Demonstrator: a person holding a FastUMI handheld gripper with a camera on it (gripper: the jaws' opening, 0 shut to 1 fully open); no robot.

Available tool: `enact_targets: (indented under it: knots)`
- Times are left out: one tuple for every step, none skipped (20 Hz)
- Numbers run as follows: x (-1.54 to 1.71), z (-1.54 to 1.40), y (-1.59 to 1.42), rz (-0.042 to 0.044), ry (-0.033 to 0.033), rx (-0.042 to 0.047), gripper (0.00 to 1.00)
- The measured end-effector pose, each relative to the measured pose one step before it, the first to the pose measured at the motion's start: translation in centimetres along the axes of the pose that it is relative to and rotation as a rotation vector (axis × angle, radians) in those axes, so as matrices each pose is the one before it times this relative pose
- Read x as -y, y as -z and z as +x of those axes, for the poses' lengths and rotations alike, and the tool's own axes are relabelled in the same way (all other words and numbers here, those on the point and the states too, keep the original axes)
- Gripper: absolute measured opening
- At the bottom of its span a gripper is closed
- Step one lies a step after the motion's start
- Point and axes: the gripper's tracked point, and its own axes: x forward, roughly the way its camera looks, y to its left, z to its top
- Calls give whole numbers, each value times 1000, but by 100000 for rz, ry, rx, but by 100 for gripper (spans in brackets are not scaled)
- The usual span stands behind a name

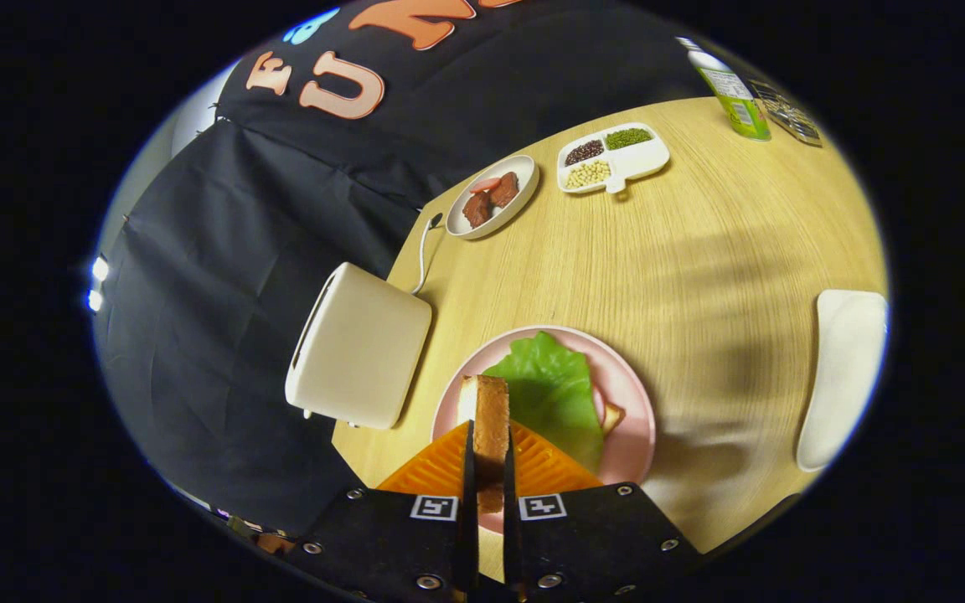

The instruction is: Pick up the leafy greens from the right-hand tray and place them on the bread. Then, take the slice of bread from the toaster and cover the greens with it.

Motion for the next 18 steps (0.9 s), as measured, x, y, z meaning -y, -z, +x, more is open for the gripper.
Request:
enact_targets:
  knots:
    - [171, 98, 136, -1317, 1019, -35, 12]
    - [137, 142, 186, -1106, 806, -388, 12]
    - [192, 98, 69, -826, 840, -28, 12]
    - [392, -27, 75, -897, 959, 171, 13]
    - [339, 28, -30, -529, 1337, 389, 15]
    - [501, -50, -61, -1111, 1723, 510, 21]
    - [344, -2, 51, -1261, 1617, 493, 24]
    - [459, -21, -17, -1267, 1993, 609, 30]
    - [511, -18, -291, -1250, 2742, 1345, 34]
    - [619, -172, -409, -1398, 2701, 2193, 42]
    - [362, -262, -442, -1199, 1538, 2073, 45]
    - [12, -143, -364, -673, 484, 2096, 48]
    - [-162, -355, -502, -430, -136, 2263, 51]
    - [-96, -401, -591, -1188, 166, 2713, 55]
    - [70, -509, -768, -1854, 814, 3247, 56]
    - [27, -411, -934, -2411, 1170, 3986, 61]
    - [-18, -370, -1153, -2329, 1207, 4162, 63]
    - [-68, -443, -1061, -2299, 1096, 4414, 68]
